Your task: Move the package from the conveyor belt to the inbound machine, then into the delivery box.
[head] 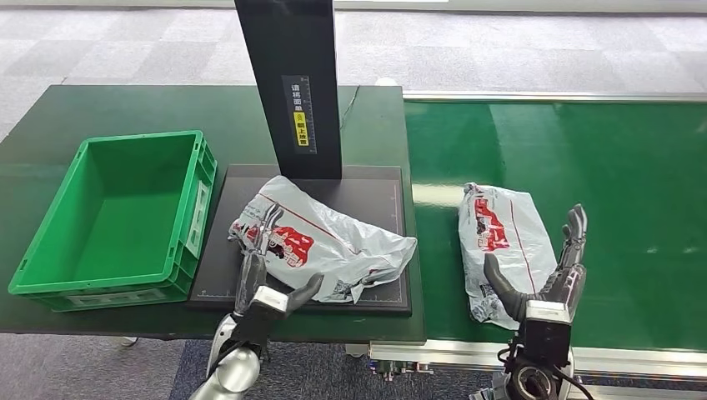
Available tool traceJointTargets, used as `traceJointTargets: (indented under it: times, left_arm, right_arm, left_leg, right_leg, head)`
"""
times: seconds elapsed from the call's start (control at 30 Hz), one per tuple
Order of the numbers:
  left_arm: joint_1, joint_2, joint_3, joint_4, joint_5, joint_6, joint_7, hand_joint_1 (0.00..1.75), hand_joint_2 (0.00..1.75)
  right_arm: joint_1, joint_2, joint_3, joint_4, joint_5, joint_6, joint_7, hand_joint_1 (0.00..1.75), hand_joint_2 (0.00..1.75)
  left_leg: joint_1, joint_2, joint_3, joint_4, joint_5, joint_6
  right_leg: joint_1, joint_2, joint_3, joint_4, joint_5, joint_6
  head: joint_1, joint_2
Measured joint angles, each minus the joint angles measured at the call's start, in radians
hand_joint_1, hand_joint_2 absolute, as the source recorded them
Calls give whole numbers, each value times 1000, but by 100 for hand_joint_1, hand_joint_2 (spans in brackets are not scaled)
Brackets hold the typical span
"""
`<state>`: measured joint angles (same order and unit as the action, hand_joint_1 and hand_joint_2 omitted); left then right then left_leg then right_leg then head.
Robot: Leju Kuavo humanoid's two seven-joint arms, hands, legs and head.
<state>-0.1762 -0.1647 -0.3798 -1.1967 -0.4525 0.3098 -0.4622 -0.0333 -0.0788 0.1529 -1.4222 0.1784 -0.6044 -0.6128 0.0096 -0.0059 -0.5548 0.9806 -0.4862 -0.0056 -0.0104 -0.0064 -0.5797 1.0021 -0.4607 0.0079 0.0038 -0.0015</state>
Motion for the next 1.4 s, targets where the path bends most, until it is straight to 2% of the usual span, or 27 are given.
traceJointTargets:
  times: [0.07, 0.13, 0.2, 0.27, 0.37, 0.47, 0.5, 0.6, 0.63, 0.7, 1.17, 1.27, 1.4]
  left_arm:
    - [-21, 4, -19, 38, -133, 63, 91, 0, 175]
    - [-53, 5, -31, 92, -277, 86, 214, 0, 175]
    - [-91, 5, -35, 153, -410, 68, 331, 0, 175]
    - [-129, 5, -32, 208, -521, 27, 415, 0, 175]
    - [-173, 4, -18, 269, -655, -33, 481, 0, 175]
    - [-209, 1, -2, 316, -714, -82, 499, 0, 175]
    - [-219, -1, 2, 330, -723, -94, 501, 12, 175]
    - [-244, -6, 16, 368, -738, -121, 494, 132, 175]
    - [-249, -7, 22, 378, -739, -125, 489, 164, 175]
    - [-253, -11, 34, 394, -738, -123, 480, 174, 175]
    - [-238, -23, 94, 385, -738, -39, 429, 175, 175]
    - [-224, -22, 101, 367, -755, 27, 430, 175, 175]
    - [-191, -20, 116, 309, -751, 152, 387, 175, 175]
  right_arm:
    - [0, -3, 4, 2, -12, 15, 10, 0, 175]
    - [0, -4, 4, 5, -33, 45, 24, 0, 175]
    - [0, -4, 4, 8, -53, 82, 35, 0, 175]
    - [-1, -4, 4, 10, -61, 110, 41, 0, 175]
    - [-2, -3, 4, 12, -57, 130, 46, 0, 175]
    - [-7, 0, 4, 16, -50, 142, 52, 0, 175]
    - [-11, 1, 4, 18, -49, 147, 54, 0, 175]
    - [-30, 3, 4, 30, -49, 159, 56, 0, 175]
    - [-38, 4, 4, 36, -49, 162, 56, 0, 175]
    - [-51, 4, 4, 46, -49, 165, 56, 0, 175]
    - [-59, 4, 4, 59, -35, 184, 59, 0, 175]
    - [-49, 6, 3, 54, -27, 186, 60, 0, 175]
    - [-27, 8, -1, 39, -20, 188, 62, 0, 175]
  left_leg:
    - [0, 0, 0, 0, 0, 0]
    - [0, 0, 0, 0, 0, 0]
    - [0, 0, 0, 0, 0, 0]
    - [0, 0, 0, 0, 0, 0]
    - [0, 0, 0, 0, 0, 0]
    - [0, 0, 0, 0, 0, 0]
    - [0, 0, 1, 0, 0, 0]
    - [0, 0, 3, 0, 0, 0]
    - [0, 0, 3, 0, 0, 0]
    - [0, 0, 4, -1, 0, 0]
    - [0, 0, 3, 0, 1, -1]
    - [0, 0, 2, 0, 1, -1]
    - [0, 0, 1, 0, 1, -1]
  right_leg:
    - [0, 0, 0, 0, 0, 0]
    - [0, 0, 0, 0, 0, 0]
    - [0, 0, 0, 0, 0, 0]
    - [0, 0, 0, 0, 0, 0]
    - [0, 0, 1, 0, 1, 0]
    - [0, 0, 1, 0, 0, 0]
    - [0, 0, 2, 0, 0, 0]
    - [0, 0, 4, 0, 0, 0]
    - [0, 0, 5, 0, 0, 0]
    - [0, 0, 6, 0, 1, -1]
    - [0, 0, 4, 0, 2, -1]
    - [0, 0, 2, 0, 2, -1]
    - [0, 0, 1, 0, 2, -1]
  head:
    - [0, 0]
    - [0, 0]
    - [0, 0]
    - [0, 0]
    - [0, 0]
    - [0, 0]
    - [0, 0]
    - [0, 0]
    - [0, 0]
    - [0, 0]
    - [0, 0]
    - [0, 0]
    - [0, 0]
